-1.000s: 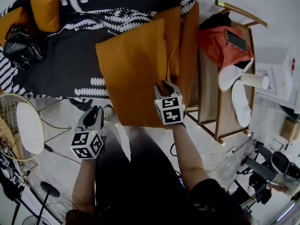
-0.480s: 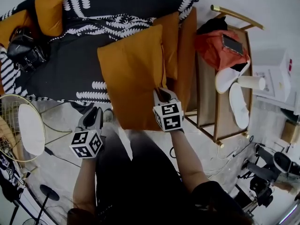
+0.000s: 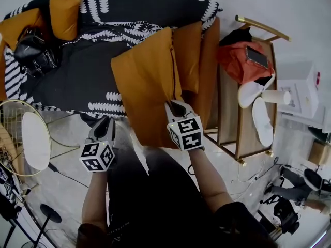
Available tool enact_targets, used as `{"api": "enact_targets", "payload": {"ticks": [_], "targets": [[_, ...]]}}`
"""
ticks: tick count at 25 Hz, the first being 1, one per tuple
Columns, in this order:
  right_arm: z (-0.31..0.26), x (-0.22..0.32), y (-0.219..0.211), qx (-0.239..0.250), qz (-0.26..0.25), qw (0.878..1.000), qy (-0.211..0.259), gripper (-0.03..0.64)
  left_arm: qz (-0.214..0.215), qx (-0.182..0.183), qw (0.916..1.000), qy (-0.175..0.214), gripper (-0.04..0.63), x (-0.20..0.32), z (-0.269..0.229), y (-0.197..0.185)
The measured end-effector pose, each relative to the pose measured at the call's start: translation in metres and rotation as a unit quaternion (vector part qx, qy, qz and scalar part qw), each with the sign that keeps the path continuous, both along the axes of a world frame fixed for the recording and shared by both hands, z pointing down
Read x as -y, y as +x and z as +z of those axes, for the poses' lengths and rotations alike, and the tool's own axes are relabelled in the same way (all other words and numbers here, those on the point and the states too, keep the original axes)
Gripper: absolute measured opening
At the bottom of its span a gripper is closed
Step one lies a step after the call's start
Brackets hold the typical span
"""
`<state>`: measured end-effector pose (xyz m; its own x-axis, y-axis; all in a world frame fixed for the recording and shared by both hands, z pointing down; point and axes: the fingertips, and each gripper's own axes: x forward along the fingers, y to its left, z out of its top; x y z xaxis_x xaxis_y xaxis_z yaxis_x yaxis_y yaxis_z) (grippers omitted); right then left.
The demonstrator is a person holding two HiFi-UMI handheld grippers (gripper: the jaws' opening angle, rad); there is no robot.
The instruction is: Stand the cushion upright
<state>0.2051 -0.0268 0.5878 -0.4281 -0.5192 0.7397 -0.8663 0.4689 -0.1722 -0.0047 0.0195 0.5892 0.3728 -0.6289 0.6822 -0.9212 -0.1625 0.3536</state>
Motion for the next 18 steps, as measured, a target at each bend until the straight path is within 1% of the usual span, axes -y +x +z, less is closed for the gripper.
{"api": "enact_targets", "payload": {"ticks": [2, 5, 9, 18], "targets": [[-0.009, -0.001, -0.009, 0.002, -0.014, 1.000, 0.005, 0.005, 0.001, -0.003, 1.0000, 0.000, 0.064, 0.004, 0.001, -0.001], [-0.024, -0.001, -0.019, 0.000, -0.029, 0.999, 0.015, 0.003, 0.003, -0.006, 0.9999, 0.012, 0.065, 0.014, -0.003, -0.005], [-0.043, 0.005, -0.031, -0.007, -0.044, 0.999, 0.027, 0.003, -0.006, -0.012, 0.9997, 0.022, 0.066, 0.021, -0.012, -0.019], [-0.084, 0.029, -0.053, -0.005, -0.036, 0.998, 0.049, 0.002, -0.016, -0.013, 0.9992, 0.035, 0.066, 0.044, -0.031, -0.058]]}}
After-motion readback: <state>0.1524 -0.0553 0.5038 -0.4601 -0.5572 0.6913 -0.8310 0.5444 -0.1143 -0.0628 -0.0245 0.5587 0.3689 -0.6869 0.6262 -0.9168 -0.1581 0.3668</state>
